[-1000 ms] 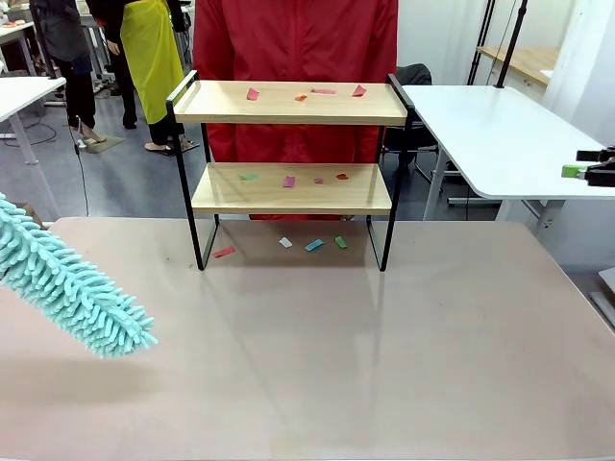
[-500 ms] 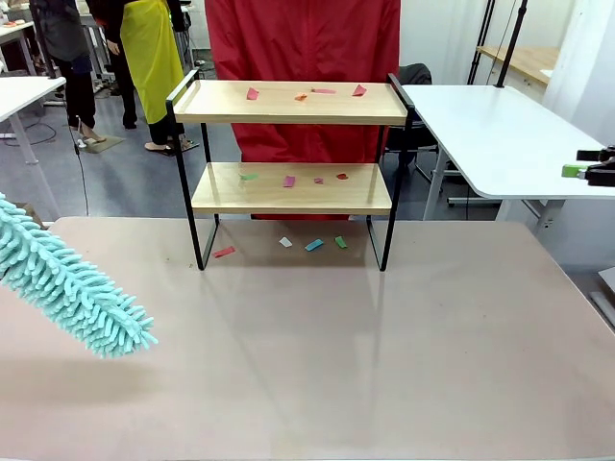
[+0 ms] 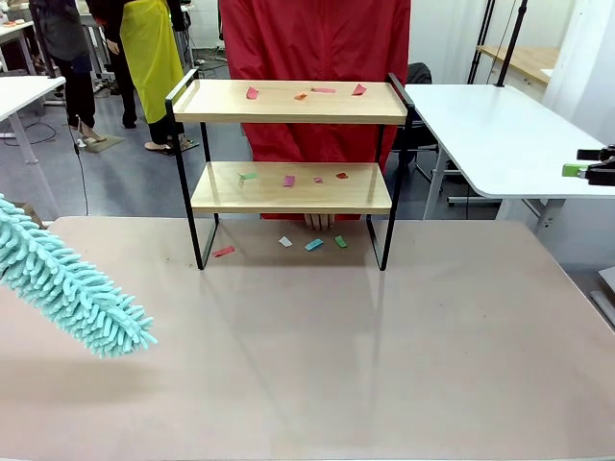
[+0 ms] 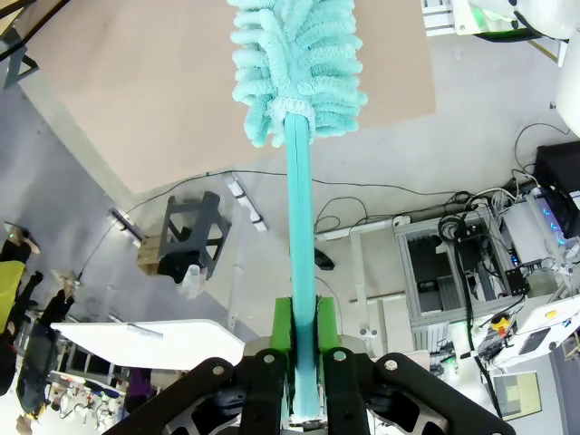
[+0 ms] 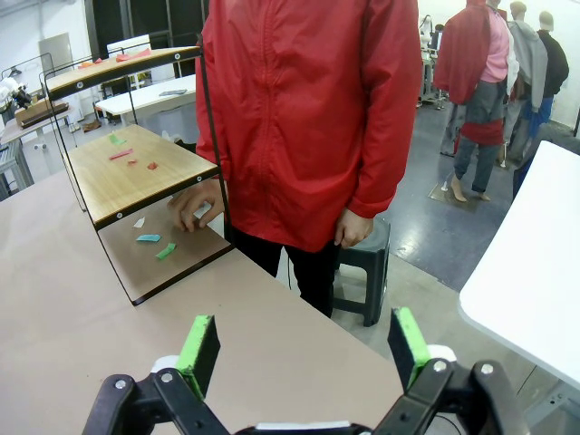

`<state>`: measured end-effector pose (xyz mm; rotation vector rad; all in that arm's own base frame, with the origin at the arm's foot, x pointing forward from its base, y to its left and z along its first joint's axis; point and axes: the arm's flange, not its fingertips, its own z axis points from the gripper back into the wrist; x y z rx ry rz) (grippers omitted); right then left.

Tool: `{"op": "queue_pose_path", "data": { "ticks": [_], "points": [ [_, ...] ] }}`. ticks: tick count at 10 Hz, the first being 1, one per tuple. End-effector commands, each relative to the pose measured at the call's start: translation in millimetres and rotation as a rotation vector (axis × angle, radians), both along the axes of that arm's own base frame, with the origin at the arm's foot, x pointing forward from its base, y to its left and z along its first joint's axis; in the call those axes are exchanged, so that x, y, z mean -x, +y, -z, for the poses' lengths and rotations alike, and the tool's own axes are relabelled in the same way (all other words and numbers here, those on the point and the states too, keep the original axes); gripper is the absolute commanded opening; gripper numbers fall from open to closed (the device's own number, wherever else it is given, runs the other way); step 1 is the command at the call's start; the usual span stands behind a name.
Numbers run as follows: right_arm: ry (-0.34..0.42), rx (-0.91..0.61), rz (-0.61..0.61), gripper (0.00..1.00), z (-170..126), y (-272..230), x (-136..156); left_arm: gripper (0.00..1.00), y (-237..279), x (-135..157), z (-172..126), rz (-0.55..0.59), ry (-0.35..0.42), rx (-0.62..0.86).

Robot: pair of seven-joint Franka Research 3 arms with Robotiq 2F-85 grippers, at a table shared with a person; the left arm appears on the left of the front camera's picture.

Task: Clean the shelf.
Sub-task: Clean the specific section of the Shelf indicated by the human with the Duster.

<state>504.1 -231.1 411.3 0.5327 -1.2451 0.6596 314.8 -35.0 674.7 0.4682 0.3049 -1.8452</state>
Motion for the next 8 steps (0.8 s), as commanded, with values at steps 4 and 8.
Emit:
{"op": "queue_pose_path", "data": {
  "ticks": [4, 8],
  "points": [
    [0.014, -0.001, 0.017, 1.0, -3.9, 4.5, -0.8, 0.13, 2.0, 1.0, -2.4, 0.012, -0.007, -0.014],
    [0.014, -0.001, 0.017, 1.0, -3.9, 4.5, -0.8, 0.13, 2.0, 1.0, -2.4, 0.012, -0.007, -0.014]
  ]
}}
